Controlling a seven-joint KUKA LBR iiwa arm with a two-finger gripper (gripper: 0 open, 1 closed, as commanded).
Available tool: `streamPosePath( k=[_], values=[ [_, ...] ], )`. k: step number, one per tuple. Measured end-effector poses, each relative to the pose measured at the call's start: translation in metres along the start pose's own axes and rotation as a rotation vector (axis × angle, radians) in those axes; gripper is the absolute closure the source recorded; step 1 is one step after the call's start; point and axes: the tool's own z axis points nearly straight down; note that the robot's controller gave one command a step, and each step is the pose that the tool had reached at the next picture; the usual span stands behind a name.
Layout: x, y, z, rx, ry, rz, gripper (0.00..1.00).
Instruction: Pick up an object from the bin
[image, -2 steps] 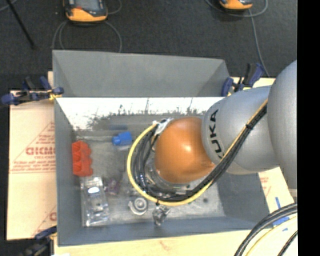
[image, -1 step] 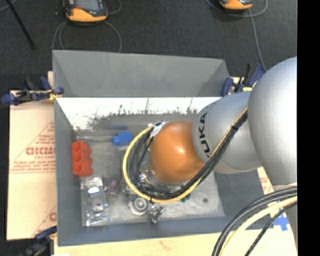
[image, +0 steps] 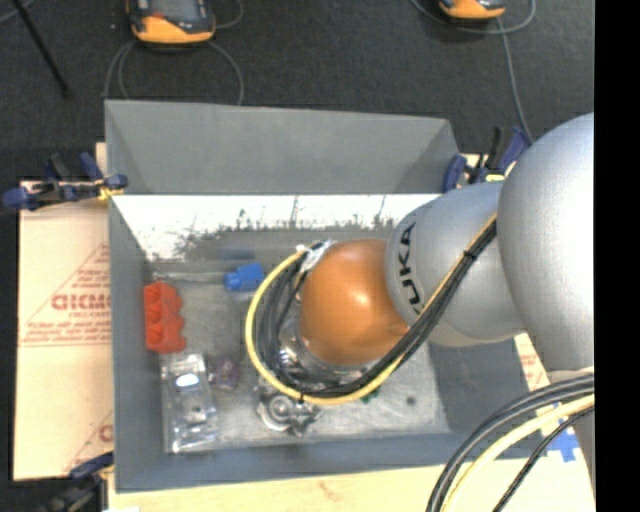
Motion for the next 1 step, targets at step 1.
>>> streamPosePath(
  k=[1],
  values=[
    [0.0269,-0.0421,-0.1618,0.003,0.005,-0.189,1.0]
  ],
)
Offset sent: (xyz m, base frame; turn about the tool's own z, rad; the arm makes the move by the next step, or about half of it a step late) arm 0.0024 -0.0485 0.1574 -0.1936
